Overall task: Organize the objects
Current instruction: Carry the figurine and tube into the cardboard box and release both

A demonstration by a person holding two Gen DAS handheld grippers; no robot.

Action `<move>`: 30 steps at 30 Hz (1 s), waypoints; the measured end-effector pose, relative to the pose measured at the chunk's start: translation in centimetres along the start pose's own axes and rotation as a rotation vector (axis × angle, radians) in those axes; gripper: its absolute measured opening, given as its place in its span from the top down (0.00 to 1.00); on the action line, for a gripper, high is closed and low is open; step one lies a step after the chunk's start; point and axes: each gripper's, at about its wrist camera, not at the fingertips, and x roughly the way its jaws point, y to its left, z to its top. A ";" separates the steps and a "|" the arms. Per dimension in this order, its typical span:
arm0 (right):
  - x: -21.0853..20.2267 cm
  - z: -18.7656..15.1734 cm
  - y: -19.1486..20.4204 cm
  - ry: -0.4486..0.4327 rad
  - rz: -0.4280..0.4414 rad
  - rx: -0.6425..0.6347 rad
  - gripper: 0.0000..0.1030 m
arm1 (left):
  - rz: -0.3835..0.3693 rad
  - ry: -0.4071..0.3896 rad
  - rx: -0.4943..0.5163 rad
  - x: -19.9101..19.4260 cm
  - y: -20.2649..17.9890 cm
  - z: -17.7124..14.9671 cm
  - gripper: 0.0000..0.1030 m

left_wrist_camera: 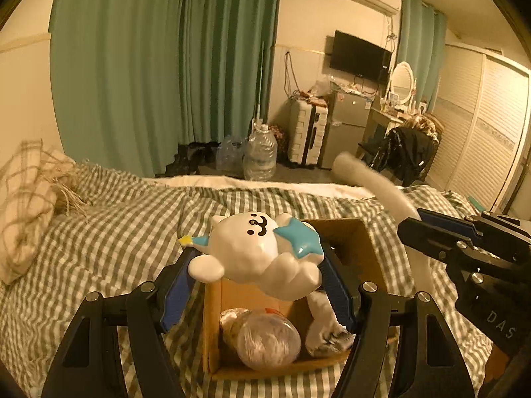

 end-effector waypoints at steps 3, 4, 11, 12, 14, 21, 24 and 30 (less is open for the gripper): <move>2.3 -0.2 -0.4 0.026 0.012 0.006 0.85 | 0.002 0.032 -0.008 2.3 0.4 -0.4 0.29; 3.2 -0.3 -0.4 0.037 0.015 0.010 0.85 | 0.003 0.042 -0.006 3.1 0.6 -0.7 0.29; 8.0 -2.0 -1.4 0.120 0.052 0.050 0.85 | -0.007 0.096 -0.018 6.6 1.4 -2.3 0.29; 8.6 -2.2 -1.5 0.128 0.058 0.055 0.85 | -0.011 0.102 -0.017 6.9 1.5 -2.5 0.29; 8.7 -2.5 -1.6 0.131 0.067 0.060 0.85 | -0.024 0.115 -0.016 7.2 1.5 -2.9 0.29; 7.1 -2.6 -2.0 0.094 0.039 0.074 0.63 | 0.023 0.111 -0.028 6.4 1.2 -2.9 0.11; 5.1 -2.3 -2.3 0.053 0.013 0.091 0.43 | 0.015 0.094 -0.030 4.7 1.0 -2.6 0.11; -0.8 -1.5 -2.2 -0.010 -0.055 0.097 0.27 | 0.040 0.022 -0.006 -0.9 0.3 -0.7 0.05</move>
